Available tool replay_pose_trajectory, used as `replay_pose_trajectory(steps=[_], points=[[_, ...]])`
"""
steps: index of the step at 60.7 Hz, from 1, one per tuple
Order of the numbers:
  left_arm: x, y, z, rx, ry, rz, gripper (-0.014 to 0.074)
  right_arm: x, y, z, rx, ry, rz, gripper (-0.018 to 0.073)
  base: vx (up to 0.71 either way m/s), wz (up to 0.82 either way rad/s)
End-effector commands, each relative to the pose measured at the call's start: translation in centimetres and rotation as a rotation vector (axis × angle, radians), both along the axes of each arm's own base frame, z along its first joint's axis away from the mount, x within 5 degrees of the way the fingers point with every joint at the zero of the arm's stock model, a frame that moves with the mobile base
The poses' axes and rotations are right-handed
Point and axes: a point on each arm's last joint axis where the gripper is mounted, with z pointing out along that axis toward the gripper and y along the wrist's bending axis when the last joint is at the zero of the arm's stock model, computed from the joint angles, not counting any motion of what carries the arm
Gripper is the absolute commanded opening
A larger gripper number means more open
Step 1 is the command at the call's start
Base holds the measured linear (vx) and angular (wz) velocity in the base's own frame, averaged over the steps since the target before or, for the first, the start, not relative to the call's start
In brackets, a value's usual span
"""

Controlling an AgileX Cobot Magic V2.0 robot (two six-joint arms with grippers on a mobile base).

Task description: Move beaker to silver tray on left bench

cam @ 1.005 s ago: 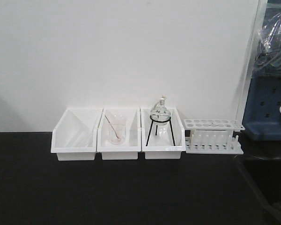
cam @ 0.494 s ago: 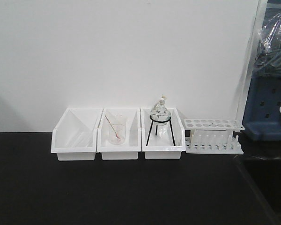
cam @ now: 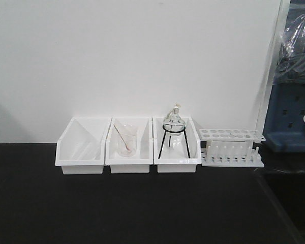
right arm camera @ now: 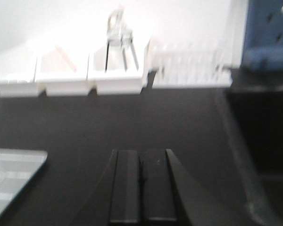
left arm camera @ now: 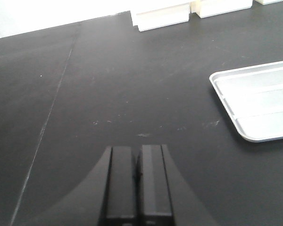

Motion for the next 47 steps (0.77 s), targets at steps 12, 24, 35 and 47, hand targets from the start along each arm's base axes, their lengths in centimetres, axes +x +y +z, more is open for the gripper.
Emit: replay_pose_trajectory(steps=[12, 24, 35, 47], points=[[0.2, -0.11, 0.09, -0.004, -0.069, -0.012, 0.0001, -0.54, -0.25, 0.64, 0.0, -0.119, -0.03, -0.001, 0.0, 0.0], [0.2, -0.11, 0.09, -0.004, -0.069, -0.012, 0.0001, -0.57, -0.25, 0.67, 0.001, -0.124, -0.03, -0.001, 0.0, 0.0], [0.2, -0.11, 0.09, -0.004, -0.069, -0.012, 0.0001, -0.56, -0.25, 0.64, 0.001, -0.122, -0.03, -0.001, 0.0, 0.0], [0.2, -0.11, 0.09, -0.004, -0.069, -0.012, 0.0001, -0.56, -0.25, 0.64, 0.001, -0.122, -0.03, -0.001, 0.0, 0.0]])
